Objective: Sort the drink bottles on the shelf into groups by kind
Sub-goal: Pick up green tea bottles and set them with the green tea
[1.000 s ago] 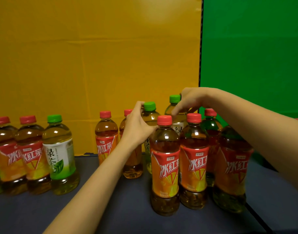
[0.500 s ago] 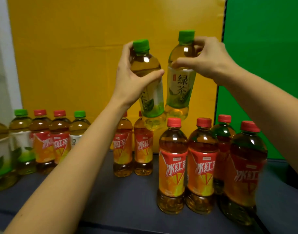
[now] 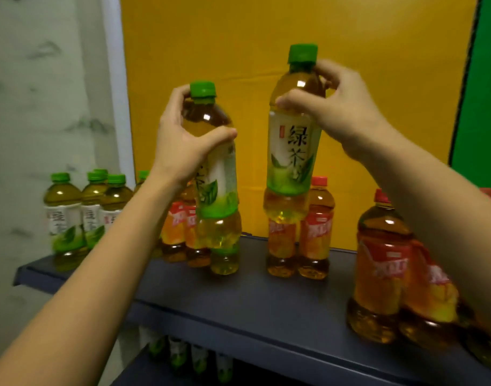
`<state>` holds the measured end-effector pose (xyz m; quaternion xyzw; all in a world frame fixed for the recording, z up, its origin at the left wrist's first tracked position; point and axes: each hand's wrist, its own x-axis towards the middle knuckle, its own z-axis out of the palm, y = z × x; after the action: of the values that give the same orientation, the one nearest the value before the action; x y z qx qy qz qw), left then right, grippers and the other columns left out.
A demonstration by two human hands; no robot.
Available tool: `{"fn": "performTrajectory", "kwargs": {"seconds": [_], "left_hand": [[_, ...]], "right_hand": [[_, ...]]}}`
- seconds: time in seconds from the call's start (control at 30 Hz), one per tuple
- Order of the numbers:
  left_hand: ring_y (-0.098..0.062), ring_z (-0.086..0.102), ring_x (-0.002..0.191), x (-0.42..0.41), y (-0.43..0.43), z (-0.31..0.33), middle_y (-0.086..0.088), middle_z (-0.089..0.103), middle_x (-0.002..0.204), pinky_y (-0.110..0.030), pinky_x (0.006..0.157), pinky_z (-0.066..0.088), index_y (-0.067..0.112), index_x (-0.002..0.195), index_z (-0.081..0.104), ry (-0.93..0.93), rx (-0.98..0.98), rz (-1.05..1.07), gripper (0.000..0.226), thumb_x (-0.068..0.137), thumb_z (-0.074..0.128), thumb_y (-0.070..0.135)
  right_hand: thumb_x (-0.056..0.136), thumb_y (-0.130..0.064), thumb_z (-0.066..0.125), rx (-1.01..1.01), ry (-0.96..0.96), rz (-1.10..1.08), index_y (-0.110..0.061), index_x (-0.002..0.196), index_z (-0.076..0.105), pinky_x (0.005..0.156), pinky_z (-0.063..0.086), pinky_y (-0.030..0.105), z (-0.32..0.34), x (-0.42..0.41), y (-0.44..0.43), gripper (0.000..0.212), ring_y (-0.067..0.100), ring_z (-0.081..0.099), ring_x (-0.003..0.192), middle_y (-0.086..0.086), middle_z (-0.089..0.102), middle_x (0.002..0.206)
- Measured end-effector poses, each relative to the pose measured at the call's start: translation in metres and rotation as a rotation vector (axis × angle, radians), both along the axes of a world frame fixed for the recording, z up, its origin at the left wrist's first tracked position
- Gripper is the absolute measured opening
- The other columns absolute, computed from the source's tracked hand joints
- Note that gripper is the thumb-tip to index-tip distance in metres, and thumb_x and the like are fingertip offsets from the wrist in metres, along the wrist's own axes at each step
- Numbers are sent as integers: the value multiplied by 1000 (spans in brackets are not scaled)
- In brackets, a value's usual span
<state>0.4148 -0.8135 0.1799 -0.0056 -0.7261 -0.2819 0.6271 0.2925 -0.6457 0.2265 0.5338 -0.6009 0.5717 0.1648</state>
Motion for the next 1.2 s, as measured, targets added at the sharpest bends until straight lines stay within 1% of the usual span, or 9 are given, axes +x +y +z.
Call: {"fn": "performTrajectory", "kwargs": {"seconds": [0.13, 0.23, 0.33, 0.37, 0.47, 0.63, 0.8, 0.97, 1.2], "left_hand": [[-2, 56, 98, 27, -33, -34, 11, 59, 99, -29, 93, 46, 26, 108, 48, -119, 61, -10, 56, 62, 78, 24], [-13, 59, 102, 40, -52, -55, -3, 63, 105, -33, 94, 49, 17, 116, 48, -184, 85, -19, 67, 59, 81, 28], [5, 58, 95, 46, -66, -71, 5, 61, 101, -14, 87, 46, 15, 116, 46, -205, 104, -20, 66, 61, 83, 19], [10, 56, 93, 48, -71, -76, 10, 59, 101, -8, 84, 44, 16, 117, 46, -210, 111, -20, 65, 63, 82, 15], [5, 53, 101, 50, -83, -90, 10, 56, 108, -9, 86, 43, 15, 123, 44, -232, 109, -9, 71, 63, 82, 17], [16, 49, 98, 46, -97, -108, 19, 52, 107, 1, 80, 39, 16, 125, 43, -239, 157, -2, 73, 63, 82, 14], [4, 52, 108, 40, -106, -115, 21, 53, 110, -6, 86, 43, 26, 124, 41, -217, 155, 28, 72, 65, 82, 20], [-4, 56, 108, 38, -123, -116, 20, 56, 112, -29, 91, 49, 33, 122, 42, -233, 172, 89, 74, 57, 75, 46], [-9, 52, 112, 38, -132, -110, 7, 54, 119, -31, 96, 46, 23, 127, 41, -362, 161, 141, 73, 65, 80, 29]], "right_hand": [[68, -35, 76, 39, -28, -34, -25, 106, 59, 82, 49, 26, -38, 24, -39, 42, 3, 54, 95, -15, 58, 98], [64, -39, 78, 97, -56, -95, -21, 115, 60, 90, 49, 34, -68, 37, -67, 57, 14, 55, 107, -3, 61, 113], [60, -43, 79, 118, -72, -157, -20, 120, 59, 94, 47, 43, -92, 47, -88, 67, 19, 54, 111, 2, 60, 119], [60, -42, 80, 114, -80, -174, -19, 120, 59, 94, 47, 43, -99, 49, -94, 68, 20, 54, 111, 3, 59, 118], [61, -40, 81, 106, -101, -220, -18, 119, 58, 91, 47, 36, -117, 54, -108, 65, 18, 54, 107, 3, 59, 115], [59, -45, 79, 121, -135, -222, -17, 122, 57, 87, 45, 26, -138, 58, -132, 72, 13, 55, 105, -2, 59, 111], [65, -44, 75, 121, -177, -187, -23, 122, 54, 91, 47, 33, -154, 59, -155, 64, 12, 53, 106, -5, 55, 108], [73, -51, 66, 141, -187, -131, -25, 136, 40, 100, 43, 36, -164, 62, -176, 73, 13, 44, 120, -5, 45, 126], [81, -50, 58, 196, -165, -86, -24, 143, 23, 101, 33, 24, -164, 59, -185, 76, 10, 32, 130, -3, 32, 142]]}}
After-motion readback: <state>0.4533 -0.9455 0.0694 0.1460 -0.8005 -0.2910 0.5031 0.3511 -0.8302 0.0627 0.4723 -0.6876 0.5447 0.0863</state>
